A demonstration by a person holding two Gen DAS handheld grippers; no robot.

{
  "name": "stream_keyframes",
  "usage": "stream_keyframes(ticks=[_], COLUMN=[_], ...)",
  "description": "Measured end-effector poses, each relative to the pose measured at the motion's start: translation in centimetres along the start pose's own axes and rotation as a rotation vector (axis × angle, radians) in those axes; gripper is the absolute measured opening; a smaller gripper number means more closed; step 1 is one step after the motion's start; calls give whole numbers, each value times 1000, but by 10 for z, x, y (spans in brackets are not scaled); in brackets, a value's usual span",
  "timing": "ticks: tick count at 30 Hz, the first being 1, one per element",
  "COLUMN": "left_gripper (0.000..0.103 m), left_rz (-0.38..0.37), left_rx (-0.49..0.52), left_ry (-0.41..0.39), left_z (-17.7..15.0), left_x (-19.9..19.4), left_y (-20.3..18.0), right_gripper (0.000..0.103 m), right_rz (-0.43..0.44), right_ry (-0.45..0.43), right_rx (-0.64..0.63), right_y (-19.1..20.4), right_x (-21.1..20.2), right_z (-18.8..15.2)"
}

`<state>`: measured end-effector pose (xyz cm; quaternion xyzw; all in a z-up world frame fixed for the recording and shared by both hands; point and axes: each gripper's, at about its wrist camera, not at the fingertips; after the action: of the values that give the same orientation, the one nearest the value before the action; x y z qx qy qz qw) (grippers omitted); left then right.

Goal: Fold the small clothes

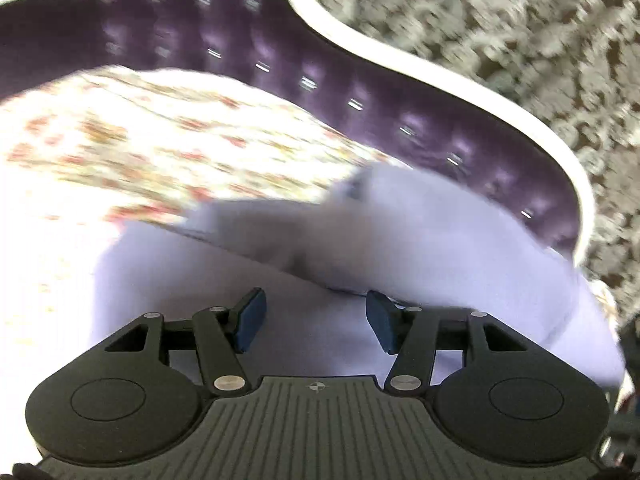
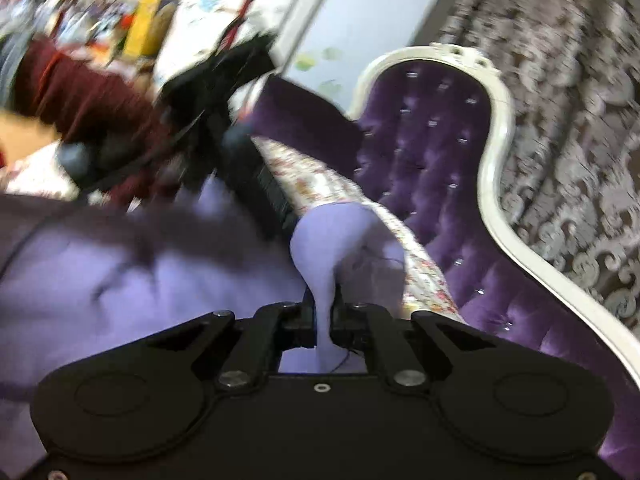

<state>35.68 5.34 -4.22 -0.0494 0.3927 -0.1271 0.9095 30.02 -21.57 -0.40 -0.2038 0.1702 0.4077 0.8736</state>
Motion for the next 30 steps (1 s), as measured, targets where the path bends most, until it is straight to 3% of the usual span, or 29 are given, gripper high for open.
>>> stream_keyframes(ticks=[3, 6, 10, 12, 14, 17, 18, 19, 20, 21, 22, 23, 27, 30], left_gripper=[54, 54, 56, 58, 58, 58, 58, 58, 58, 58, 58, 58, 58, 58], left_rz=[66, 94, 42, 7, -23, -22, -37, -53, -66, -81, -91, -99, -124, -114], left_rx=[-27, 32, 169, 238, 278, 266, 230, 196, 175, 165, 161, 151, 114, 119], left_ry=[-48, -98, -157, -163, -129, 15, 50, 70, 65, 40, 23, 15, -4, -15], left_z=[3, 17, 27, 26, 24, 11, 3, -4, -11, -17, -22, -24, -27, -28], left_x=[-22, -36, -46, -43, -28, 2, 10, 15, 15, 12, 8, 6, 1, 1], left_y=[11, -4, -40, -57, -72, -71, -64, -58, -52, -47, -43, -42, -38, -41], right_gripper=[9, 10, 15, 15, 17, 20, 20, 28, 47, 56, 72, 78, 81, 82], right_rz=[18, 24, 14, 6, 3, -6, -7, -5, 6, 6, 5, 5, -38, -74], right_ry=[31, 66, 104, 102, 98, 97, 96, 96, 89, 79, 67, 49, -6, 12], right_rx=[-57, -154, -284, -279, -234, -176, -138, -81, -11, 67, 145, 245, 633, 915], right_y=[24, 45, 67, 67, 60, 54, 50, 46, 38, 33, 24, 13, -38, -78], right_x=[8, 16, 22, 22, 19, 10, 5, -1, -7, -15, -22, -31, -51, -44], right_z=[-9, -20, -34, -36, -35, -37, -37, -37, -36, -36, -36, -36, -39, -47])
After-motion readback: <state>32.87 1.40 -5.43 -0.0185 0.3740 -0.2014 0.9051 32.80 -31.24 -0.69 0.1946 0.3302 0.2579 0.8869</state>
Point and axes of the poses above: each gripper's, at about its wrist camera, not at the fingertips, and x roughly the way its jaws point, y to its left, z to its top, and after that the axes turned 11 degrees about x, right-handed
